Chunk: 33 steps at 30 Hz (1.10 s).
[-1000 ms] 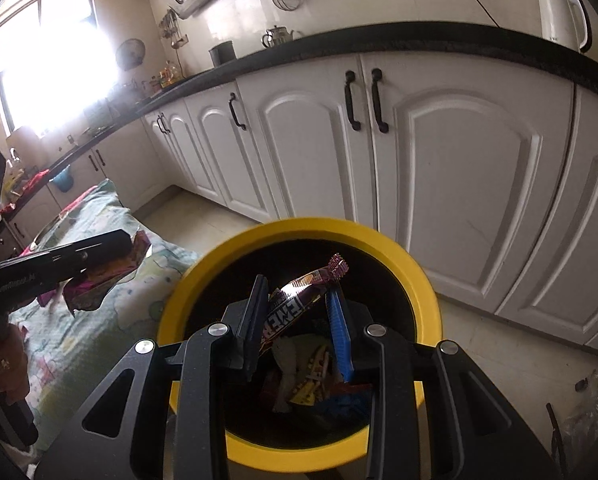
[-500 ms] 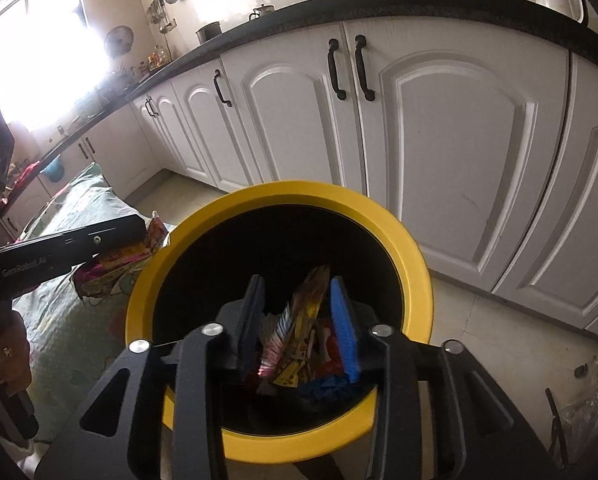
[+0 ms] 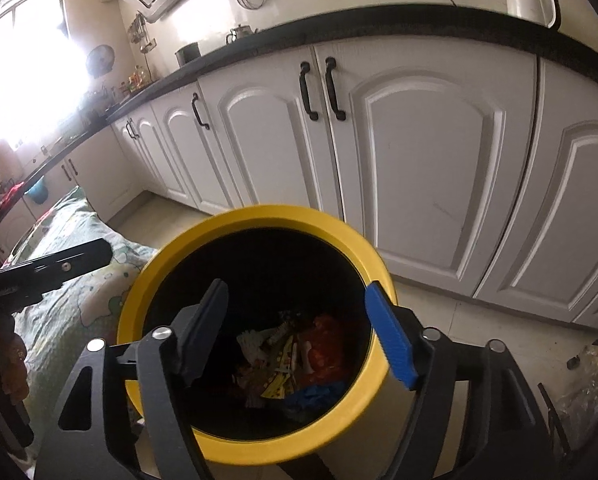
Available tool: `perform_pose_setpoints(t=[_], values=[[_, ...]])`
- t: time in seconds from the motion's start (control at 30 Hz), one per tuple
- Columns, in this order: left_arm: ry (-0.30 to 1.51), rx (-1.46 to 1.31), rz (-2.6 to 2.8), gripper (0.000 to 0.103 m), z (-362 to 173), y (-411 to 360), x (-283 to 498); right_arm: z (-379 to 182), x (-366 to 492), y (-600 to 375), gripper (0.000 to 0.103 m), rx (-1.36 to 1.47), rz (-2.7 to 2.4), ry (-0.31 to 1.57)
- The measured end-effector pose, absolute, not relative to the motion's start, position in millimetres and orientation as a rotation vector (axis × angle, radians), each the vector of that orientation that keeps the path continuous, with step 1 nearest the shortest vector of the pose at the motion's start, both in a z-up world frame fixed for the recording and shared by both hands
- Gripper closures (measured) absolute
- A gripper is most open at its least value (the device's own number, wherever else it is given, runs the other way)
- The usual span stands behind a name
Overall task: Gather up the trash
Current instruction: 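Move both open tools back toward the red and purple wrappers on the bed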
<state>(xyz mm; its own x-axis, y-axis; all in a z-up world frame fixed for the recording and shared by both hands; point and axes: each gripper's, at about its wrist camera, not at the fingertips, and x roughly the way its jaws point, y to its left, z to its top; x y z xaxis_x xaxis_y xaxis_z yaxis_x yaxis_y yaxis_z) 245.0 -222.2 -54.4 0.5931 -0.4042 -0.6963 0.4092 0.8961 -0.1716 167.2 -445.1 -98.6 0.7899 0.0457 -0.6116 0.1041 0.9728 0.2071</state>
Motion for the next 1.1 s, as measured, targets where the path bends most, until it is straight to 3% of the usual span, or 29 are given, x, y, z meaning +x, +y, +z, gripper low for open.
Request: perform_pose_setpoints(t=[0.3, 1.1], values=[[0.722, -0.041, -0.364, 0.011, -28, -159, 225, -69, 168, -408, 0.024, 0.183, 0.029, 0.594], [0.628, -0.097, -0.083, 0.011, -11, 16, 160, -17, 195, -249, 0.02, 0.033, 0.327, 0.54]])
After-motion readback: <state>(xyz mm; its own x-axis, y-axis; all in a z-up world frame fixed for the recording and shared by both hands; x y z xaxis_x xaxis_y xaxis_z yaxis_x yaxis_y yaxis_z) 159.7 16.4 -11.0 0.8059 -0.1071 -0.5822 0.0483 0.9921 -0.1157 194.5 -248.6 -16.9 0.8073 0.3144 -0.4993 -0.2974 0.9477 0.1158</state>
